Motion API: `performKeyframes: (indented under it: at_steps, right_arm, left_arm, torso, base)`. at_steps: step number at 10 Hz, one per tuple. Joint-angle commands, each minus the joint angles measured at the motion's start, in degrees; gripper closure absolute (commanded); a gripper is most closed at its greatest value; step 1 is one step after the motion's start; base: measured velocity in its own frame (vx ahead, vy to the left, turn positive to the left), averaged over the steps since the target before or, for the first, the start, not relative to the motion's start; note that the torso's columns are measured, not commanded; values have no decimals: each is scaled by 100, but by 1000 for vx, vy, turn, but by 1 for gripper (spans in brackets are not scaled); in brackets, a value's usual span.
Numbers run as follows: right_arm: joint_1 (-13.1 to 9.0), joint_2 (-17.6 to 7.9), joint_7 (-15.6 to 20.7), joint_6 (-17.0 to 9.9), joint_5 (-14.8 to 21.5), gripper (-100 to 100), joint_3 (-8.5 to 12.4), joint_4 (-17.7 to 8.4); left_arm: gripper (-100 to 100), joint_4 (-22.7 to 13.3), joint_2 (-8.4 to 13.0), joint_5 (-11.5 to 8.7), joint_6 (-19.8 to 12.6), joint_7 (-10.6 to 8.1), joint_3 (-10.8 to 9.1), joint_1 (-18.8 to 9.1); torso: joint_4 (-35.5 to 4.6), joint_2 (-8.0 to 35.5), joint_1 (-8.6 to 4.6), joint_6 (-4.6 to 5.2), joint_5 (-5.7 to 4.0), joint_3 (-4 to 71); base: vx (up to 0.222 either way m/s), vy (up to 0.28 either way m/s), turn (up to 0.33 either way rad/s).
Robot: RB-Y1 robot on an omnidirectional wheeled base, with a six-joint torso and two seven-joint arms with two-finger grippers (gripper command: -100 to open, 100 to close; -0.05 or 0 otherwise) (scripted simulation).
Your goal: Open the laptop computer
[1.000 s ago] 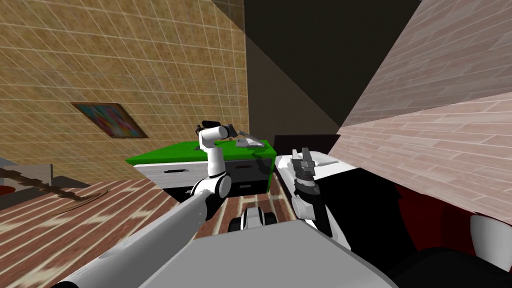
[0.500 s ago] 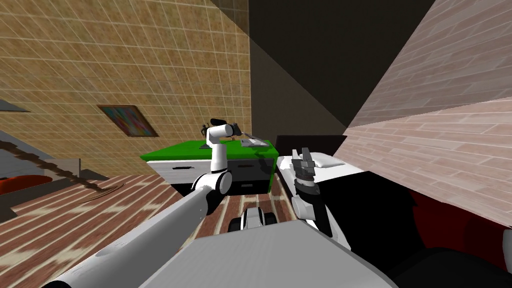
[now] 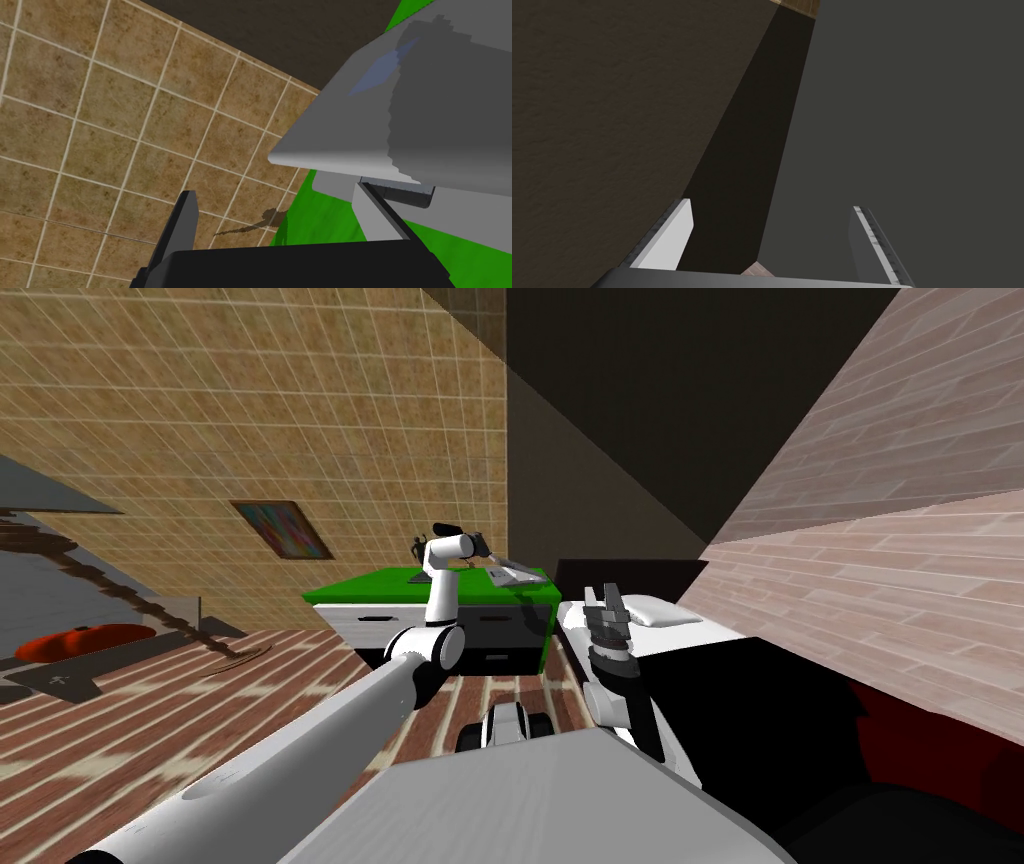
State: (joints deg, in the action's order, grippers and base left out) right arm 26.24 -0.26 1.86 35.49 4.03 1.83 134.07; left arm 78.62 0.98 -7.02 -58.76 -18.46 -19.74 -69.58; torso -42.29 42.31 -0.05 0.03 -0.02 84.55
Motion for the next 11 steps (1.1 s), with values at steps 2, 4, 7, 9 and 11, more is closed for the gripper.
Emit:
performKeyframes:
  at_steps: [2,4,7,9,11]
  right_arm:
    - [0,0,0,0,0,0,0,0]
    - [0,0,0,0,0,0,0,0]
    - [0,0,0,0,0,0,0,0]
    - [0,0,0,0,0,0,0,0]
    - [0,0,0,0,0,0,0,0]
  left_arm:
    - [-100,-556,79,-162,270,-158,219,-324]
    - [-100,-819,79,-162,397,-158,219,-466]
    - [-100,-1323,161,-337,686,-290,426,-737]
    - [-100,-1740,161,-337,804,-290,426,-879]
    - [-100,-2120,243,-511,1106,-421,633,-1166]
  torso:
    - [3,-9,3,-3,1,6]
    - [-3,5,7,-1,2,-2]
    - [3,-9,5,-4,2,6]
    - [-2,4,6,-1,2,-2]
    - [3,-6,3,-3,1,4]
  base:
    - [-12,2,119]
    - [-23,4,77]
    - [-10,4,79]
    - [-22,6,66]
    - [-20,7,109]
